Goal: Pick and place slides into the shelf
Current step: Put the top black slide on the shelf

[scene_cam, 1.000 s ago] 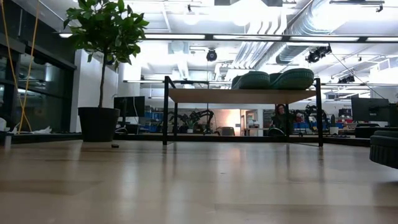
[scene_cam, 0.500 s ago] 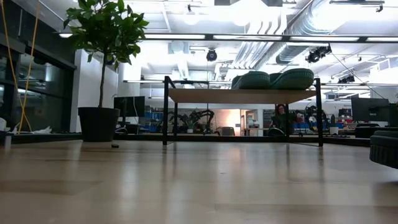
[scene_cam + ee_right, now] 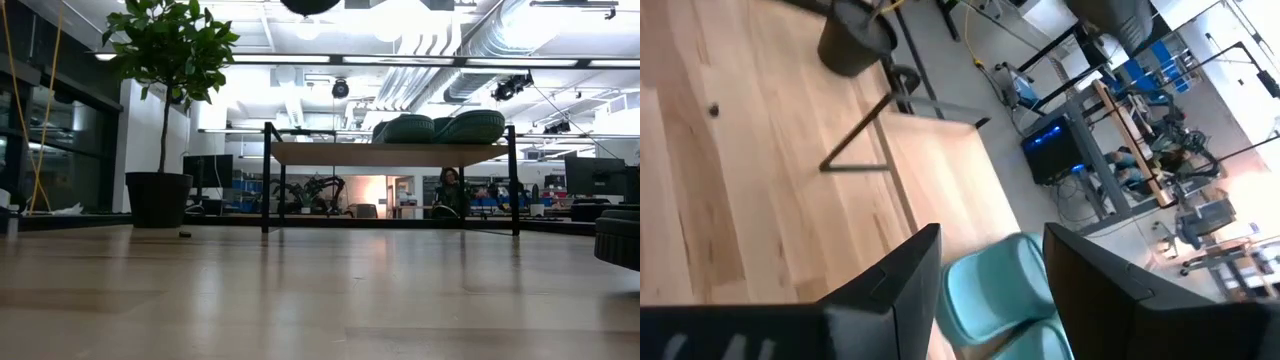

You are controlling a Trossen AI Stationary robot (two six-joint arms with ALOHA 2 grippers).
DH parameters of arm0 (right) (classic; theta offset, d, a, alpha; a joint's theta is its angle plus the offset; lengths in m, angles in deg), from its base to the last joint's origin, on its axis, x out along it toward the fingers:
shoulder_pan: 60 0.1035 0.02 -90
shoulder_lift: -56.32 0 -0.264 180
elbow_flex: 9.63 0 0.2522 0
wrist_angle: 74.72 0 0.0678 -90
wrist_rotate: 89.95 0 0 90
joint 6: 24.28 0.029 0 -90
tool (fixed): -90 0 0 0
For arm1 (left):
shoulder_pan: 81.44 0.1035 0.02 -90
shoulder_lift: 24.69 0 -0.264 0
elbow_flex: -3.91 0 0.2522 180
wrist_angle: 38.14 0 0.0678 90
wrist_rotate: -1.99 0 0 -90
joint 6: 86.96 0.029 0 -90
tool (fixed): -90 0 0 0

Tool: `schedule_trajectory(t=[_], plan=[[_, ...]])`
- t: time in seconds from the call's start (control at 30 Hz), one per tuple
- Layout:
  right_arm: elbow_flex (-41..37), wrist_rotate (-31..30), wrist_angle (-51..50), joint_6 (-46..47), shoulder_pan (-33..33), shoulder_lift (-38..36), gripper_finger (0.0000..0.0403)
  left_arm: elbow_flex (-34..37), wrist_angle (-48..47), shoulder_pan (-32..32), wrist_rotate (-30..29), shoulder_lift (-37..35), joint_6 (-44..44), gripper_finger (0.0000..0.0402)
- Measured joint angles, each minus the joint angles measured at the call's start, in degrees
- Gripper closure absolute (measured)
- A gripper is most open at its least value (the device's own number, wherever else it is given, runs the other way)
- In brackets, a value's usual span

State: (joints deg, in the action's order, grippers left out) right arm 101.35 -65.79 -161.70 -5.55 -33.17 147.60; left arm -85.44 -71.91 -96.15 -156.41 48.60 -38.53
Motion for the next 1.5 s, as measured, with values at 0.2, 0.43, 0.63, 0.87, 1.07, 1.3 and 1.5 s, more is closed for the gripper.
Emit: schedule_trajectory(t=[0.2, 0.43, 0.63, 0.87, 1.07, 1.3, 1.5], plan=[[-3.51, -1.26, -3.94, 5.33, 1.96, 0.02, 0.0235, -0.66, -1.09, 0.12, -8.58, 3.77, 2.02, 0.0332], [-11.06, -3.92, -3.11, 11.36, 3.14, 0.02, 0.0235, -0.75, -1.04, 1.62, -7.98, 5.59, -1.25, 0.0332], [-14.99, -9.13, -1.81, 10.86, 2.68, 0.09, 0.0235, -0.62, -1.78, 6.70, -5.36, 8.04, -3.25, 0.0332], [-14.66, -9.09, 0.73, 10.67, 2.43, 0.07, 0.0235, -0.65, -2.26, 12.41, -0.75, 13.21, -7.29, 0.0332], [-14.66, -8.63, 1.32, 10.20, 2.43, 0.04, 0.0235, -0.64, -2.86, 15.80, 0.04, 17.65, -8.57, 0.0332], [-14.66, -8.47, 1.48, 10.37, 2.43, 0.04, 0.0235, -0.62, -3.55, 19.60, 4.17, 18.98, -13.18, 0.0332], [-14.66, -7.30, 1.54, 10.37, 2.43, 0.04, 0.0235, -0.62, -4.54, 23.04, 7.67, 19.00, -15.94, 0.0332]])
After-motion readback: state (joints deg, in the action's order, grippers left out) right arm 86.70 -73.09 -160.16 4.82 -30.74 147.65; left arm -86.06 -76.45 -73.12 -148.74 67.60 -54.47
